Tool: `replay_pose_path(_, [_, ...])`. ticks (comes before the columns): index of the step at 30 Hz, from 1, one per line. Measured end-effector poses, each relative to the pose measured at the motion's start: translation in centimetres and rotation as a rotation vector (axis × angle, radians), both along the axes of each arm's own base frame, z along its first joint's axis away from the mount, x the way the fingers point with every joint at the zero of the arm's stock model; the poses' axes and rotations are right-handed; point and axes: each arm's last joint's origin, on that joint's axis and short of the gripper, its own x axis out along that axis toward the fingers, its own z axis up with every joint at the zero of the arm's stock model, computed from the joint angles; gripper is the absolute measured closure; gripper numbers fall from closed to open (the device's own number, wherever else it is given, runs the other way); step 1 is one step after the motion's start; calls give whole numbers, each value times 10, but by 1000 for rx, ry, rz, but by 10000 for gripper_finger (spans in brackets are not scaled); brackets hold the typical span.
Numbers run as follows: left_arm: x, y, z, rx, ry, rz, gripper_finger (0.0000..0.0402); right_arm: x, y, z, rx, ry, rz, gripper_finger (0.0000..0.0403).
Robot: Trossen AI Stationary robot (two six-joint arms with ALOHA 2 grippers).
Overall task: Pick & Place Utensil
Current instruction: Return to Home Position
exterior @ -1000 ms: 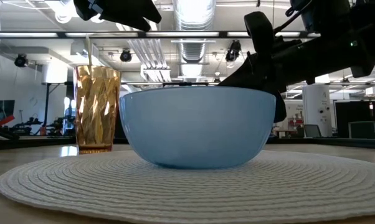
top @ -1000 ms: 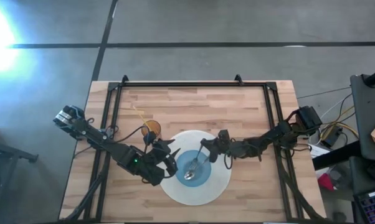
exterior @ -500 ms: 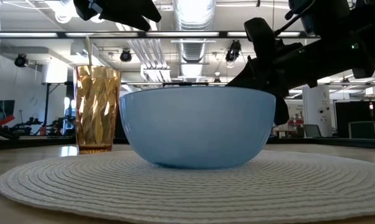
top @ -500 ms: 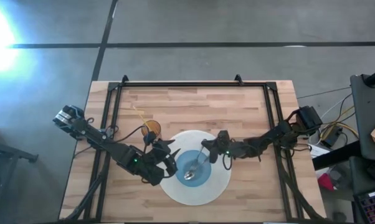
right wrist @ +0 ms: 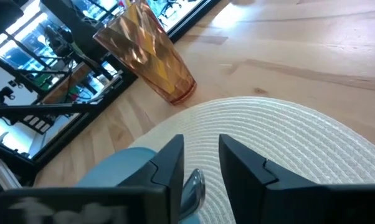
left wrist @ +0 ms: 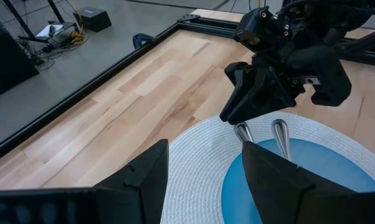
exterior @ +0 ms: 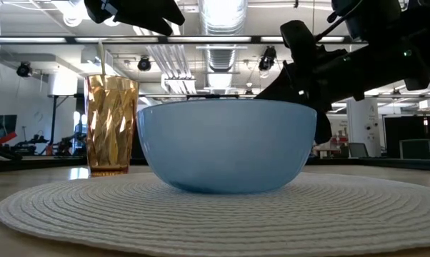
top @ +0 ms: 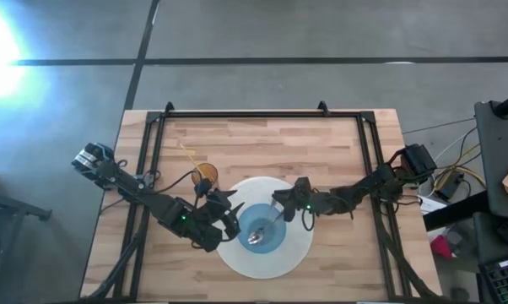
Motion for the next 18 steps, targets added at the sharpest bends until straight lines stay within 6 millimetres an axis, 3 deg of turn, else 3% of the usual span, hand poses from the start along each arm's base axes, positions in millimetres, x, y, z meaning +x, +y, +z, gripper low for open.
replay_pose_path(8, [0,0,0,0,0,-1,204,-3,-1,6,-16,-14,5,282])
replay_pose_path(18, [-5,3,9,-7,-11,-15,204,-22,-6,37,-96,-28,47,268])
